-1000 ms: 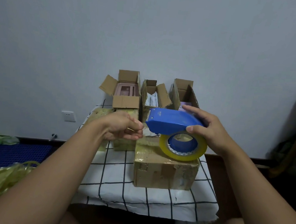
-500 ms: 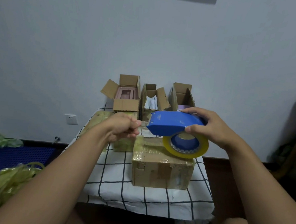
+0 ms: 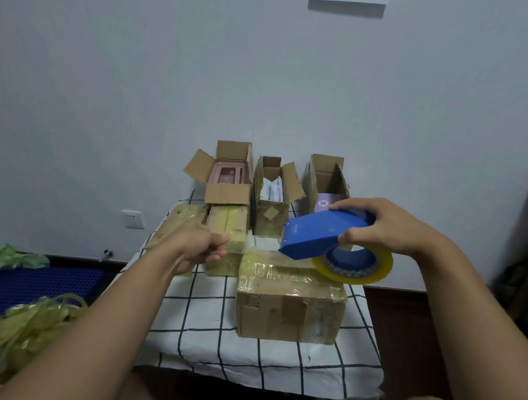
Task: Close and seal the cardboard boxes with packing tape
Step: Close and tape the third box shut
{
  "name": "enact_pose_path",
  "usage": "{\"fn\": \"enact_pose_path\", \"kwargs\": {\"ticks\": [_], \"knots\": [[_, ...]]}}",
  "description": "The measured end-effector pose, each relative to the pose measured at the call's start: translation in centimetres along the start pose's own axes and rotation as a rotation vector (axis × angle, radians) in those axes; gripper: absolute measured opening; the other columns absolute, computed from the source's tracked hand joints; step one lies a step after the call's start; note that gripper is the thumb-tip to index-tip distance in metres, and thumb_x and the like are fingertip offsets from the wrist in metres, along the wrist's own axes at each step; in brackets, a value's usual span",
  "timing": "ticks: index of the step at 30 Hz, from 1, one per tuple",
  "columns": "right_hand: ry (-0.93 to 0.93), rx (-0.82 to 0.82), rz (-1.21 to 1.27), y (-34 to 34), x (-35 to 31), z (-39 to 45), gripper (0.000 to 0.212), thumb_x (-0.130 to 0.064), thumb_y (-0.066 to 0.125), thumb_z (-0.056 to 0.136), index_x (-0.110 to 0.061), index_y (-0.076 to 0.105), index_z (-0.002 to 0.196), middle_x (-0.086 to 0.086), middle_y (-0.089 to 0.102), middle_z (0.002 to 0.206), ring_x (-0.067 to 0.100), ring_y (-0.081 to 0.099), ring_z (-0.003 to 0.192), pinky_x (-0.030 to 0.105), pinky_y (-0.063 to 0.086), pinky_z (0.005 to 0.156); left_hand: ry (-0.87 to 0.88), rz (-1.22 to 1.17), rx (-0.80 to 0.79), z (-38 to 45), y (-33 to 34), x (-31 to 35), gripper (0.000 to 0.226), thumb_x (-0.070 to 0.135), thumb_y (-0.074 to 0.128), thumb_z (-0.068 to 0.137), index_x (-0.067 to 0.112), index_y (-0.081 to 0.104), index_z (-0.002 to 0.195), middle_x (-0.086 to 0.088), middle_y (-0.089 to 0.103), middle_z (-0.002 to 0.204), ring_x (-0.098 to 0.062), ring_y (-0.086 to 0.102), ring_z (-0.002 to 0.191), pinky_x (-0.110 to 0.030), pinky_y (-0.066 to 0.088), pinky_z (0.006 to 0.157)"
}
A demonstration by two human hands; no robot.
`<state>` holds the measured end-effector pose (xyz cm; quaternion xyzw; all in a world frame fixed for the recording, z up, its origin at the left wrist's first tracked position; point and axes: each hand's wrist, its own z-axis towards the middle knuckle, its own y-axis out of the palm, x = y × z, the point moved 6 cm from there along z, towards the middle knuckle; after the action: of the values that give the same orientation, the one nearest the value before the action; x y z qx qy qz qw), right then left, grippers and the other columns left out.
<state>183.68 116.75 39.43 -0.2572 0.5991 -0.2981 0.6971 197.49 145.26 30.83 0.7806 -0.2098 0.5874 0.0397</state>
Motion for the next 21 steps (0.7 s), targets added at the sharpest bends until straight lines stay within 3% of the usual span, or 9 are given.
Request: {"fn": "enact_pose_path", "kwargs": {"ticks": [4, 11, 16, 21], "knots": [[-0.008, -0.017, -0.049, 0.4, -0.4, 0.5, 0.042, -0.046, 0.069, 0.063, -0.042, 0.067, 0.105, -0.016, 0.063, 0.098, 0.006, 0.064, 0.086, 0.023, 0.052, 0.077, -0.043, -0.103, -0.004, -0.1, 0.5, -1.1, 0.008, 0.008, 0.064, 0.092, 0.001, 0.062, 0.090, -0.007, 0.065, 0.061, -0.014, 0.063, 0.056, -0.021, 0.053, 0.049], [0.023, -0.056, -0.106, 0.9, -0.4, 1.1, 0.059, -0.059, 0.064, 0.054, -0.042, 0.067, 0.110, -0.011, 0.063, 0.104, 0.011, 0.065, 0.091, 0.027, 0.054, 0.081, -0.022, -0.058, -0.003, 0.2, 1.0, -2.7, 0.007, 0.009, 0.062, 0.094, 0.003, 0.064, 0.094, -0.006, 0.065, 0.064, -0.012, 0.059, 0.052, -0.020, 0.051, 0.048], [0.048, -0.086, -0.149, 1.7, -0.3, 1.8, 0.065, -0.060, 0.062, 0.055, -0.041, 0.064, 0.117, -0.011, 0.061, 0.106, 0.011, 0.063, 0.093, 0.024, 0.051, 0.078, -0.040, -0.093, 0.004, 0.9, 0.9, -3.9, 0.009, 0.010, 0.064, 0.094, 0.005, 0.063, 0.086, -0.005, 0.063, 0.059, -0.010, 0.057, 0.049, -0.020, 0.049, 0.047], [0.062, -0.104, -0.154, 2.7, -0.4, 1.9, 0.054, -0.048, 0.065, 0.064, -0.039, 0.061, 0.117, -0.015, 0.059, 0.104, 0.010, 0.061, 0.093, 0.021, 0.048, 0.078, -0.049, -0.120, -0.003, 1.5, 0.9, -4.6, 0.010, 0.011, 0.065, 0.093, 0.006, 0.063, 0.085, -0.005, 0.061, 0.059, -0.010, 0.055, 0.047, -0.020, 0.050, 0.047]]}}
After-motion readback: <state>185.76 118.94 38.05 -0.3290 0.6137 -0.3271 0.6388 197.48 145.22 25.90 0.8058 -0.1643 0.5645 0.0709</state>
